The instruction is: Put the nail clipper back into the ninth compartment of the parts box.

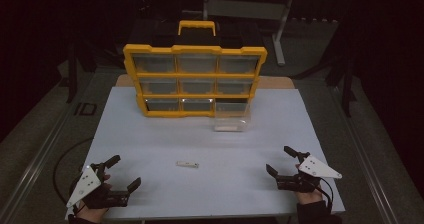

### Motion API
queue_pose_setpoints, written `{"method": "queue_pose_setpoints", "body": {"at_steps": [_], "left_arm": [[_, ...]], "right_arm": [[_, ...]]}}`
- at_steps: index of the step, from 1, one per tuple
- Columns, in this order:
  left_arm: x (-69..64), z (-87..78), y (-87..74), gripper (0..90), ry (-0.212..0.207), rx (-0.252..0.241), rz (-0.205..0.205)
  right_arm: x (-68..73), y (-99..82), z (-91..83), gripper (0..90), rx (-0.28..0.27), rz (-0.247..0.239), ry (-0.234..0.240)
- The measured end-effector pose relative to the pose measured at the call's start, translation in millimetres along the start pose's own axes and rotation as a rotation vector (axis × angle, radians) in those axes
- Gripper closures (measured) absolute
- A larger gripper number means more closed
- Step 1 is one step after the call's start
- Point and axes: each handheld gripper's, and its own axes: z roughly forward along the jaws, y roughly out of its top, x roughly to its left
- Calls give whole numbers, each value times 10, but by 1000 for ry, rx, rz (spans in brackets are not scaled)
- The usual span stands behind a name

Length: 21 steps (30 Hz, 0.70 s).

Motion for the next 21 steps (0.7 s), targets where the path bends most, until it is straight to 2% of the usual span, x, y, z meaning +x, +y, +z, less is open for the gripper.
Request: {"method": "queue_pose_setpoints", "body": {"at_steps": [2,4,8,10,16,21], "left_arm": [[-2,2,-1,7,-2,1,1],[-5,1,-2,7,-6,-4,-2],[-9,-2,-2,7,-7,-4,0],[-8,-4,-3,7,-9,-8,-4],[-12,-9,4,7,-11,-8,-4],[-5,-17,8,7,-18,-14,-12]], "right_arm": [[4,1,-12,101,-2,-4,-5],[3,5,-30,100,-13,11,10],[4,11,-41,99,-9,8,20],[-8,14,-50,99,-17,28,52],[-21,22,-45,99,-7,44,81],[-13,45,-38,99,3,38,82]]}}
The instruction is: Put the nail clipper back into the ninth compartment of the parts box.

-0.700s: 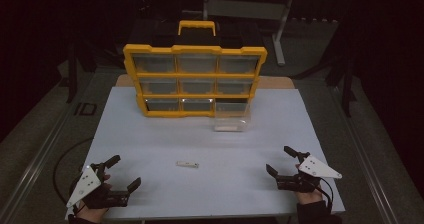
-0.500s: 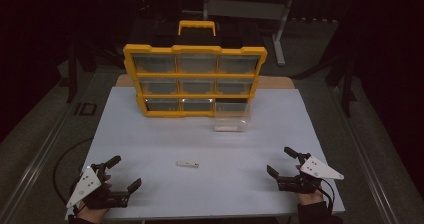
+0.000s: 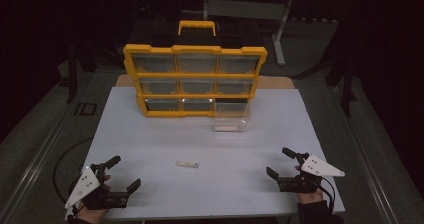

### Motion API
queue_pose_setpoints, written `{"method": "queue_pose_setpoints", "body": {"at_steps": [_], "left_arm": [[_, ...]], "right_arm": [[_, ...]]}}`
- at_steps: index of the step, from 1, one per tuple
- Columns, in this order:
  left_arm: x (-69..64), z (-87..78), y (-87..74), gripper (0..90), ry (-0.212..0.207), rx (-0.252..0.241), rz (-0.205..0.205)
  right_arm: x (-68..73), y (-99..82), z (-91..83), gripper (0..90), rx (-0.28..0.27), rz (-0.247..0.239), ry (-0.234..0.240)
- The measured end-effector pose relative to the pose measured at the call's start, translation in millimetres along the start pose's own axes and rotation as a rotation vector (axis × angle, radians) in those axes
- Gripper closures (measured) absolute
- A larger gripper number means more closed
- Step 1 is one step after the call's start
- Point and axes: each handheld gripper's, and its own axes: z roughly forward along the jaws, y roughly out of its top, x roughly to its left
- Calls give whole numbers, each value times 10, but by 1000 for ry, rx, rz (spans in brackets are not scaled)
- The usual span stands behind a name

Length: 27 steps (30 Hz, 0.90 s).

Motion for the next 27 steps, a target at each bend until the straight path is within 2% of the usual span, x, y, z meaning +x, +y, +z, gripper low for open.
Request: {"method": "queue_pose_setpoints", "body": {"at_steps": [7,14,18,27], "left_arm": [[-9,-7,9,7,-1,-1,3],[-5,-18,13,7,0,-10,0],[-10,-14,12,7,-1,-8,0],[-3,-25,13,7,1,-13,-4]], "right_arm": [[32,45,0,99,18,0,7],[70,182,33,99,29,-20,48],[82,272,106,98,44,-43,72],[119,444,268,95,49,-51,133]]}}
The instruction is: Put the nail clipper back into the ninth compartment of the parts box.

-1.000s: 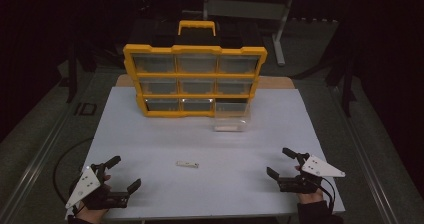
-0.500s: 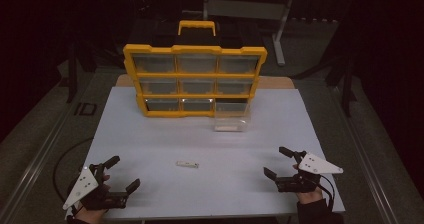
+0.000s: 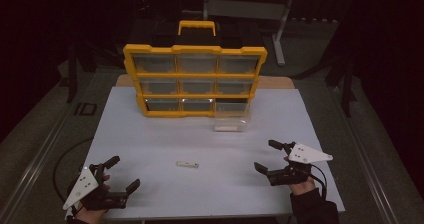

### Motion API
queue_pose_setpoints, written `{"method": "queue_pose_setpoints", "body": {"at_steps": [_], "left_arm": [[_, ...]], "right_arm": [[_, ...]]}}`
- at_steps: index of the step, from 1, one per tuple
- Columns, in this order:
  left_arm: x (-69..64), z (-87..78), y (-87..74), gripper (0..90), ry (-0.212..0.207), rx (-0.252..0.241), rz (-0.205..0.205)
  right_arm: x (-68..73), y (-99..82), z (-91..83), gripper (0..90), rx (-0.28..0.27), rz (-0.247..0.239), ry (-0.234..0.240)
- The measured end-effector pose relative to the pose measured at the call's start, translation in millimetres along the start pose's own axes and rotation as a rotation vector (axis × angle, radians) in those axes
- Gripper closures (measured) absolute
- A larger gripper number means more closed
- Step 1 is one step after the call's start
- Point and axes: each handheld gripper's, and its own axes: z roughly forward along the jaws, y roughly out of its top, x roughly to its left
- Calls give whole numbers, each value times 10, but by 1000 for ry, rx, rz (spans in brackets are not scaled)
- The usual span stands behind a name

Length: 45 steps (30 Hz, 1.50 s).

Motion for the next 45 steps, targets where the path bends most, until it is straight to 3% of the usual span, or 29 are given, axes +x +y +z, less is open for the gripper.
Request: {"method": "queue_pose_setpoints", "body": {"at_steps": [14,36,45], "left_arm": [[3,0,-6,7,-2,3,-5],[-2,7,-14,7,-16,5,-8],[2,5,-13,7,-18,-3,-15]], "right_arm": [[51,255,388,86,45,-37,125],[225,397,907,86,87,-67,228],[313,399,1177,86,158,-78,299]]}}
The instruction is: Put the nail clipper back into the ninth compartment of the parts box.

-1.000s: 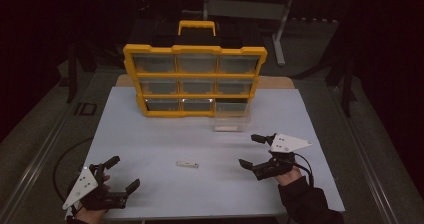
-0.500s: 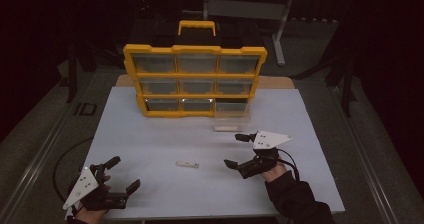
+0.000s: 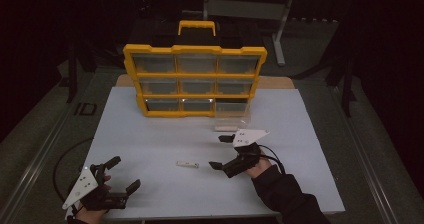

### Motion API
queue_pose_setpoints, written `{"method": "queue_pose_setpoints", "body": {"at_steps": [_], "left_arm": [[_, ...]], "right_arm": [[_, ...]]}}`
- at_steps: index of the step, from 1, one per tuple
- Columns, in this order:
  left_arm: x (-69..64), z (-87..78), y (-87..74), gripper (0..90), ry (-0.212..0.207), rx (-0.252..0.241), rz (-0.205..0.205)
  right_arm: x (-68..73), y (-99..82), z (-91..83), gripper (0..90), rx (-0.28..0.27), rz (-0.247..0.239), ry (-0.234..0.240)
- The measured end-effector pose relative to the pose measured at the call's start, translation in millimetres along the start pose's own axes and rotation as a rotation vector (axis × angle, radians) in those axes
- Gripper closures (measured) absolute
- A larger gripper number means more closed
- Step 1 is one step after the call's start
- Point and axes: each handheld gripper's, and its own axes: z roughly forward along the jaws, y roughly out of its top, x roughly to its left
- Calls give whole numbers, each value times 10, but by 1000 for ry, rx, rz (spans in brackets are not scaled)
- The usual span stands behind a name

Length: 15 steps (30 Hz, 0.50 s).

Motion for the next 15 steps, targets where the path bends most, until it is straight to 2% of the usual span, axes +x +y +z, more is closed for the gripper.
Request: {"method": "queue_pose_setpoints", "body": {"at_steps": [1,4,10,11,15], "left_arm": [[1,-1,0,7,1,-1,0],[2,-2,1,7,0,-2,0],[6,0,-3,7,-5,-5,-6],[6,1,-3,7,-5,-5,-7],[3,6,-4,7,-5,-4,-5]], "right_arm": [[0,0,0,86,0,0,0],[8,4,114,86,32,-11,46],[4,12,223,90,43,-9,59],[8,17,275,90,53,-16,88],[27,21,358,91,84,-31,117]]}}
